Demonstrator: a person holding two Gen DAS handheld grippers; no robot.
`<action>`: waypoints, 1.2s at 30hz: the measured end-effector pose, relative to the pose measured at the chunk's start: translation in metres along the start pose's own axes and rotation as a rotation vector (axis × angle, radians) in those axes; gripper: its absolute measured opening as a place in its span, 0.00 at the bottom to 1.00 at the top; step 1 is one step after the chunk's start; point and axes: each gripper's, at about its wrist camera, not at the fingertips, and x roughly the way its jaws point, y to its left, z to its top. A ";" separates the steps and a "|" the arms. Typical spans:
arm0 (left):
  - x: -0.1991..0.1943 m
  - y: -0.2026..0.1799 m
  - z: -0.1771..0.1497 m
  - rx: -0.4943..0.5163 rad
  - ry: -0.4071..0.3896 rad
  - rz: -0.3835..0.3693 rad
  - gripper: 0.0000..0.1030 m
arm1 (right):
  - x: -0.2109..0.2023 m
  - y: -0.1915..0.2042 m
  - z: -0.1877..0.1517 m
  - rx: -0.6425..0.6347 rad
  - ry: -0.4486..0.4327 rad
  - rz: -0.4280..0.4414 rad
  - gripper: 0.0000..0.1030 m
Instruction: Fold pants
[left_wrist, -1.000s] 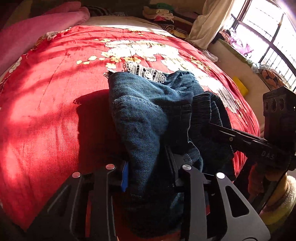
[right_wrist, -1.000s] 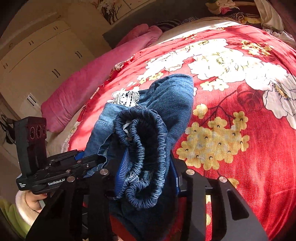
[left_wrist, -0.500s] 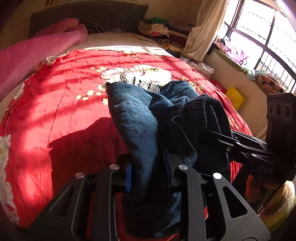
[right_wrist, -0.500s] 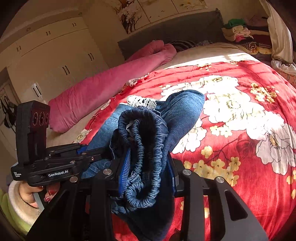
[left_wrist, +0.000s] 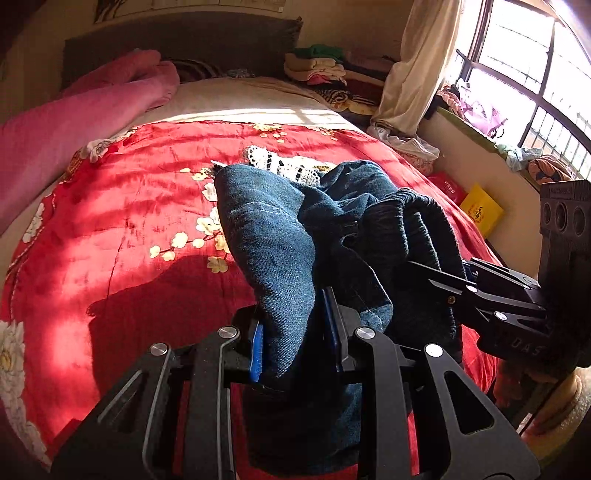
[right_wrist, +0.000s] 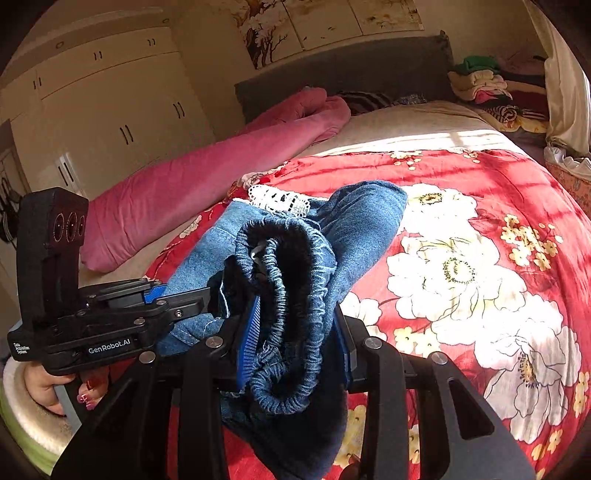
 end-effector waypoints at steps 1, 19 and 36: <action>0.004 0.001 0.002 -0.004 0.003 0.002 0.18 | 0.003 -0.002 0.001 -0.002 0.005 -0.002 0.32; 0.058 0.026 -0.007 -0.068 0.084 0.019 0.18 | 0.060 -0.041 -0.011 0.119 0.108 -0.003 0.32; 0.068 0.036 -0.016 -0.081 0.107 0.027 0.26 | 0.071 -0.060 -0.030 0.243 0.148 -0.094 0.60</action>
